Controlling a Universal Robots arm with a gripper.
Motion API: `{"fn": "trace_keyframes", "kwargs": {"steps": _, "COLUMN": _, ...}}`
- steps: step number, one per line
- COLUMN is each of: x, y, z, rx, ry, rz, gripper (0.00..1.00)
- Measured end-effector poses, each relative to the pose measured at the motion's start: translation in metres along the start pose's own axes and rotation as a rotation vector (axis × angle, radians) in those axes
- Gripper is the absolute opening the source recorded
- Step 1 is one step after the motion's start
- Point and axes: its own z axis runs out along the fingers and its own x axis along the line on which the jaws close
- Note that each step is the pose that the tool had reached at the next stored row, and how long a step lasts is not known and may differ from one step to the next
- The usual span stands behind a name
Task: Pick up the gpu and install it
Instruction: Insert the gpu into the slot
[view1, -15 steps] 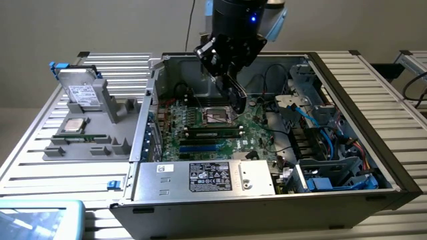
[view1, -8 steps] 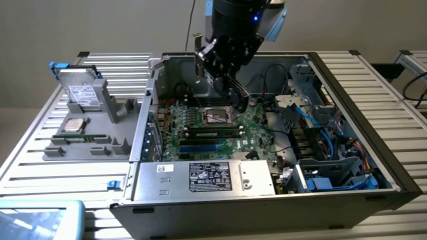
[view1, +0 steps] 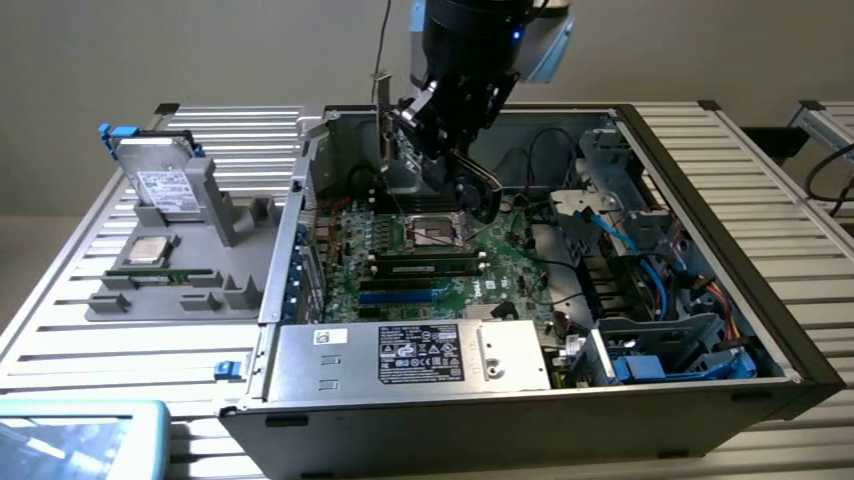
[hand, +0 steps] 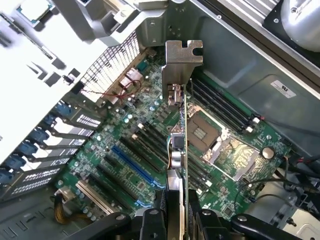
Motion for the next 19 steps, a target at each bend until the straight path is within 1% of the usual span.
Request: {"fn": "trace_keyframes", "kwargs": {"steps": 19, "x": 0.0000, "y": -0.0004, "z": 0.0030, "rx": -0.0041, "ry": 0.0428, "rz": -0.343, "gripper": 0.28}}
